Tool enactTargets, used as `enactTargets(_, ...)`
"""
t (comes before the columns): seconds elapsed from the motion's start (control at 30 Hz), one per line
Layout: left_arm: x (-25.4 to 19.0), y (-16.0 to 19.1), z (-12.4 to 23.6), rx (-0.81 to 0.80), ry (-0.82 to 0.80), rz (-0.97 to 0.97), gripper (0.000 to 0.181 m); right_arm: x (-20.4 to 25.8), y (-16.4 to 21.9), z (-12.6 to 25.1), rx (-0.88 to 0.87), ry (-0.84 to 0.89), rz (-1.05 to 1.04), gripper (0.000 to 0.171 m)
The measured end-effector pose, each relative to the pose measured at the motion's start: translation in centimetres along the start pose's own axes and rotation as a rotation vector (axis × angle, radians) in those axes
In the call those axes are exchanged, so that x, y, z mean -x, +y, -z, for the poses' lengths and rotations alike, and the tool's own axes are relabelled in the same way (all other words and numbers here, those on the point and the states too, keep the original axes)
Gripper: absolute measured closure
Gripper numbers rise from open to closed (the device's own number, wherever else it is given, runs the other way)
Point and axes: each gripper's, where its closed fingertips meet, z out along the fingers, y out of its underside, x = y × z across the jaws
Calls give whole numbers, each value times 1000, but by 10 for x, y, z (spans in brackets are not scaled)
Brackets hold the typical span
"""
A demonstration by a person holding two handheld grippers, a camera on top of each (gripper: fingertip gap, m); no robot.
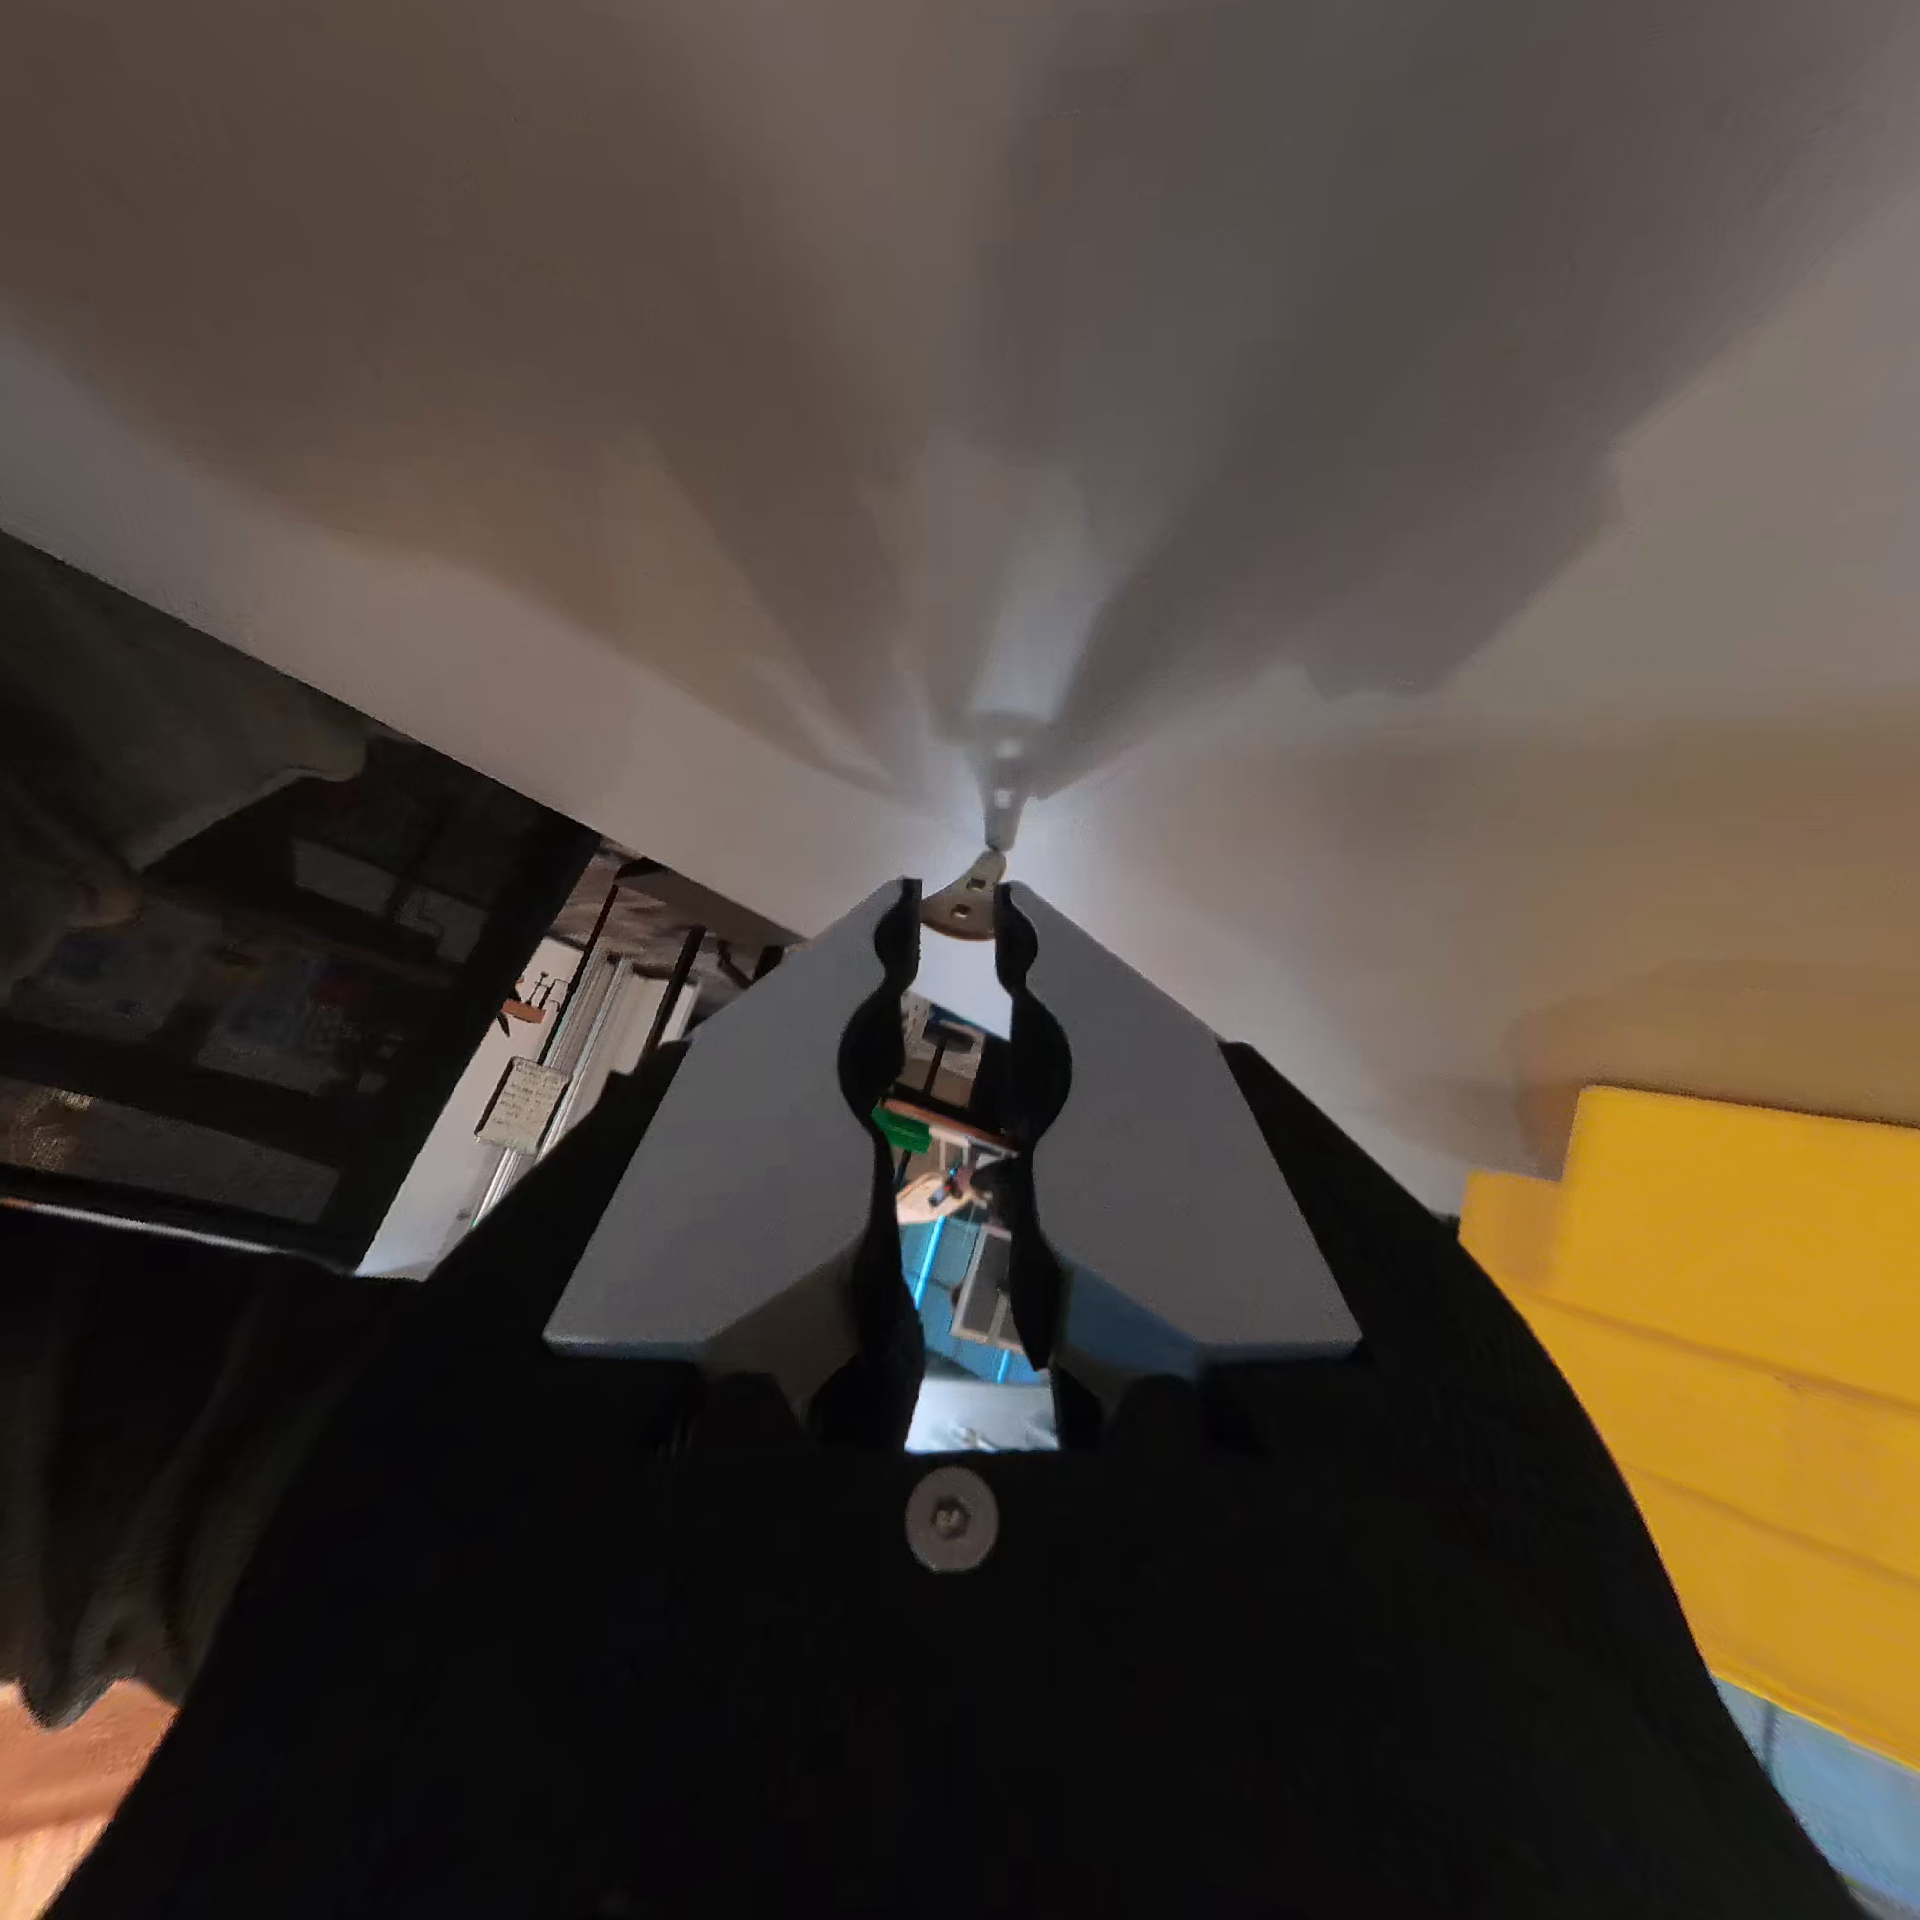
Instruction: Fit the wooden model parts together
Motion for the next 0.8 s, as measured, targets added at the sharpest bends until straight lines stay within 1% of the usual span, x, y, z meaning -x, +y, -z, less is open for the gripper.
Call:
enactTargets(0.07,1,0,0,0,-4,4,181,-3,-6,3,-20,24,7,159)
enactTargets(0.1,1,0,0,0,-4,7,181,-5,-9,4,-34,37,12,171)
enactTargets(0.2,1,0,0,0,-1,13,181,-5,-18,4,-86,44,31,170)
enactTargets(0.27,1,0,0,0,1,13,181,-2,-21,6,-160,51,34,160)
enactTargets(0.3,1,0,0,0,2,13,181,0,-23,10,-227,60,40,155)
enactTargets(0.37,1,0,0,0,5,14,181,5,-26,24,-422,95,68,144)
enactTargets(0.43,1,0,0,0,10,19,181,5,-24,42,-661,185,118,141)
enactTargets(0.5,1,0,0,1,14,26,181,0,-13,50,-865,292,120,141)
enactTargets(0.6,0,0,0,2,23,33,181,-10,6,39,-1066,341,58,140)
enactTargets(0.7,-1,1,0,3,29,30,181,-18,14,28,-1243,398,26,140)
enactTargets(0.77,-2,1,0,4,31,20,181,-24,16,22,-1318,430,2,141)
enactTargets(0.8,-3,1,0,5,29,11,181,-24,17,18,-1334,416,0,144)
